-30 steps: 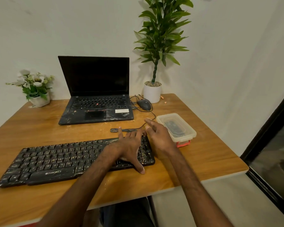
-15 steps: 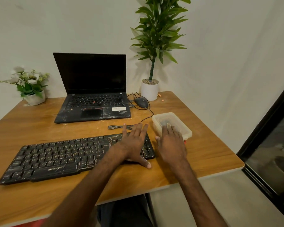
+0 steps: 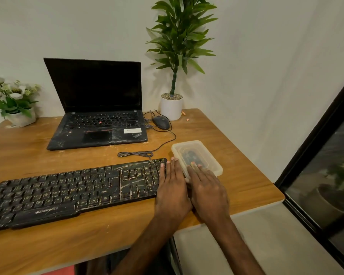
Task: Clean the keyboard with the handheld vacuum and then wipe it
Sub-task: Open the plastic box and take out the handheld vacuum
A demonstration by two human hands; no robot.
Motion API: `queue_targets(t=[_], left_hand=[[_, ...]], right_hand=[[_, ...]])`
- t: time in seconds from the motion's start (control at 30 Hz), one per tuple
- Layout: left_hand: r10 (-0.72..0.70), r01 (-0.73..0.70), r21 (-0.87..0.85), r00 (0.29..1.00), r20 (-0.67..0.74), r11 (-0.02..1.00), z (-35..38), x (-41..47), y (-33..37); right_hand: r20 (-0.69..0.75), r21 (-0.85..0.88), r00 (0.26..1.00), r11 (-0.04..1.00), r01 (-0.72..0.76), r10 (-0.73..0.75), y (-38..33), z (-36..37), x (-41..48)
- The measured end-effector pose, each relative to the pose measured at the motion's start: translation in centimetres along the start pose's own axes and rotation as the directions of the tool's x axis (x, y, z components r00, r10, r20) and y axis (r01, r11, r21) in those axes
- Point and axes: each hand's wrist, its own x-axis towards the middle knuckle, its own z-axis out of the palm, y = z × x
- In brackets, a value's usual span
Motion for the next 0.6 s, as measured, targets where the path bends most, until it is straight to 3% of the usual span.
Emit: queue_targets(t=[0.3, 0.6], left_hand=[[0.004, -0.013, -0.094, 0.995, -0.100, 0.995, -0.1, -0.2, 0.0], [0.058, -0.048, 0.083, 0.992, -0.111, 0.995, -0.4, -0.8, 0.5]], right_hand=[[-0.211, 0.005, 0.977, 0.999, 0.033, -0.031, 0.2, -2.1, 0.2], [-0.255, 0.156, 0.964, 0.987, -0.042, 0.081, 0.6, -2.8, 0.2]])
